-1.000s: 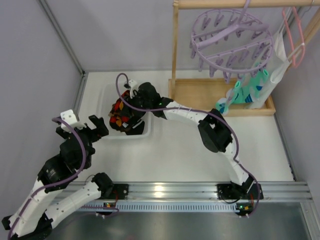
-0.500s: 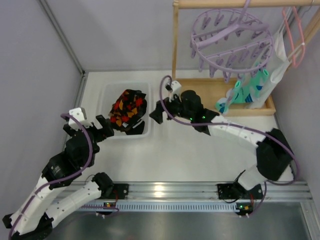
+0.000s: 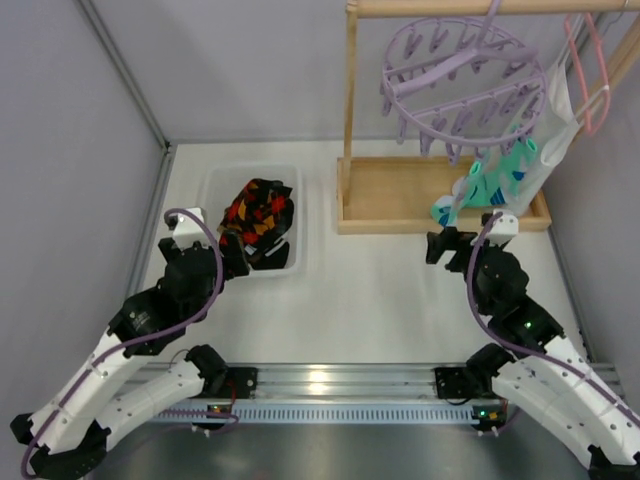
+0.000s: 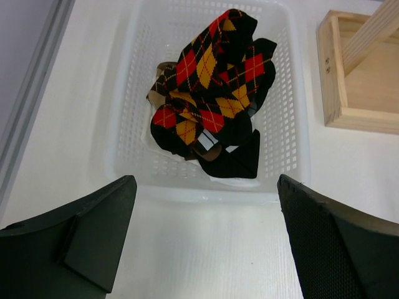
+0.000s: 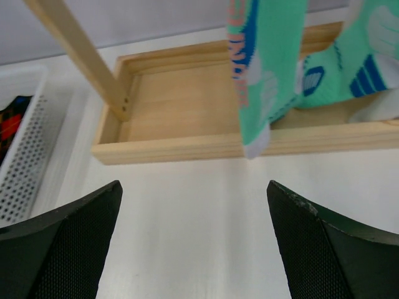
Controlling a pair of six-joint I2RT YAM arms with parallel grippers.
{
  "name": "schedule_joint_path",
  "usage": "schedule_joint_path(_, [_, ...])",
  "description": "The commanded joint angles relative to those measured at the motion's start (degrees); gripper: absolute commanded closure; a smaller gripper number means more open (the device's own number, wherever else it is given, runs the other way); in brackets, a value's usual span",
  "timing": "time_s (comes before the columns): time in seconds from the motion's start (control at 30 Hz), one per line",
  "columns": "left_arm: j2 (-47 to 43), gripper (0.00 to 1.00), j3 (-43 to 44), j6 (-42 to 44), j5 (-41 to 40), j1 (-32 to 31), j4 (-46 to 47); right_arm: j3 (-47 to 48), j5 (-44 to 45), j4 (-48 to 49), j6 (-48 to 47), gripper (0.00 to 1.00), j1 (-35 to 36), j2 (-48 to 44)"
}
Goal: Remove the socks clipped to the hanger
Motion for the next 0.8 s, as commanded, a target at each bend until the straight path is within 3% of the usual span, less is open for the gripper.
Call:
schedule_joint_path(0.0, [1.16, 0.02, 0.03, 0.27, 2.02, 0.66, 0.80, 2.47, 15.58, -7.44, -1.55, 0.07, -1.39, 1.22])
schedule_joint_path(0.37, [0.99, 0.02, -0.23, 0.36, 3.26, 0.75, 0.80, 4.58, 9.08, 17.33, -9.64, 0.27, -11.32, 24.66])
schedule_joint_path(0.43, [1.25, 0.02, -0.23, 0.36, 3.26, 0.75, 0.80, 5.11, 11.00, 22.35, -13.33, 0.39, -11.76, 28.21])
schedule_joint_path(0.57, [1.16, 0.02, 0.03, 0.79, 3.43, 0.75, 0.98, 6.96, 15.05, 27.70, -16.50, 0.46, -12.29, 35.66])
schedule_joint_path(0.77, [1.78, 0.02, 0.47, 1.23, 3.34, 0.75, 1.07, 4.67, 14.36, 37.46, -17.30, 0.73, -13.17, 38.49])
